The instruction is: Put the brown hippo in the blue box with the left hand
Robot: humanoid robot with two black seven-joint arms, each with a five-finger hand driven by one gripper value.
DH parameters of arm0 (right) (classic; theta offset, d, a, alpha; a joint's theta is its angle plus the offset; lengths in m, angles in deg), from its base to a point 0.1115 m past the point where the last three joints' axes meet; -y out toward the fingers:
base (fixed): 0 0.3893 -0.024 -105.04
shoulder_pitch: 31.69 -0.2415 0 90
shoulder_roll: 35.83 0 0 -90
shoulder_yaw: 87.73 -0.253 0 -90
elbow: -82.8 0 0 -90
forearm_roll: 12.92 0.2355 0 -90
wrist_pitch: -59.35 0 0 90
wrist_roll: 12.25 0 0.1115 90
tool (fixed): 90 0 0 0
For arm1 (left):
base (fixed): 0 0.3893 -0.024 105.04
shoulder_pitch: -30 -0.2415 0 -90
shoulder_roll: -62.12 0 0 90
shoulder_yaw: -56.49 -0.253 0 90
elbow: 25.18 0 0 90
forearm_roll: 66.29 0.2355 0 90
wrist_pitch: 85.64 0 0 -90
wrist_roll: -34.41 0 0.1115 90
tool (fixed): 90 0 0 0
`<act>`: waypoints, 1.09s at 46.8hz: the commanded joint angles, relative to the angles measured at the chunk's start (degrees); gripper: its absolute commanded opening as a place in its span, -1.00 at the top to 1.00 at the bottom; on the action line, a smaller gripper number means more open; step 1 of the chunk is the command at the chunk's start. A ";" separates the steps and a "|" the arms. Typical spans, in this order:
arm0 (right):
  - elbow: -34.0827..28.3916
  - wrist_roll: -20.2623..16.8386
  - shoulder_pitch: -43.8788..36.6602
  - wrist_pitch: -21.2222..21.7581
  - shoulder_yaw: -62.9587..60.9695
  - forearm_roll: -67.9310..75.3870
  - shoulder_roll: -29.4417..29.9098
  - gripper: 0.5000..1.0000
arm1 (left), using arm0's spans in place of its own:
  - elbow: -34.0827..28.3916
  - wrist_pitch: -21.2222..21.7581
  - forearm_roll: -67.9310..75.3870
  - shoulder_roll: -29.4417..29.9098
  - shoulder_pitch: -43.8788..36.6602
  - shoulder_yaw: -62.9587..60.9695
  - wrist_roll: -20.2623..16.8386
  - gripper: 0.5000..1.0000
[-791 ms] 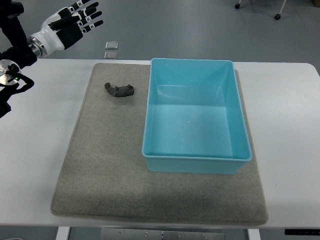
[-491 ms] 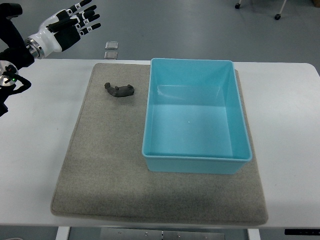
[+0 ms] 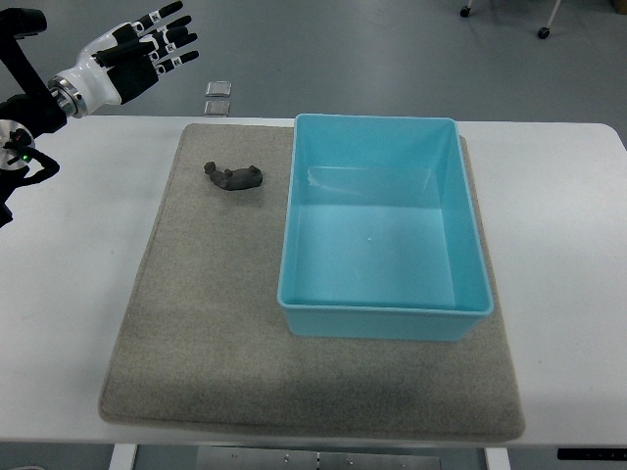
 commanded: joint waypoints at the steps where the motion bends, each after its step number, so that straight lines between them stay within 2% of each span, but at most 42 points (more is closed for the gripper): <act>1: 0.00 -0.06 0.00 0.00 0.00 0.00 0.00 -0.74 | 0.11 0.00 0.00 -0.02 0.16 0.00 -0.09 -1.00; 25: 0.00 -0.06 0.00 0.00 0.00 0.00 0.00 -0.74 | -0.33 0.00 0.79 0.07 -0.63 -0.26 -0.35 -0.99; 51: 0.00 -0.06 0.00 0.00 0.00 0.00 0.00 -0.74 | 0.37 0.00 24.08 2.88 2.54 -0.26 -2.20 -0.99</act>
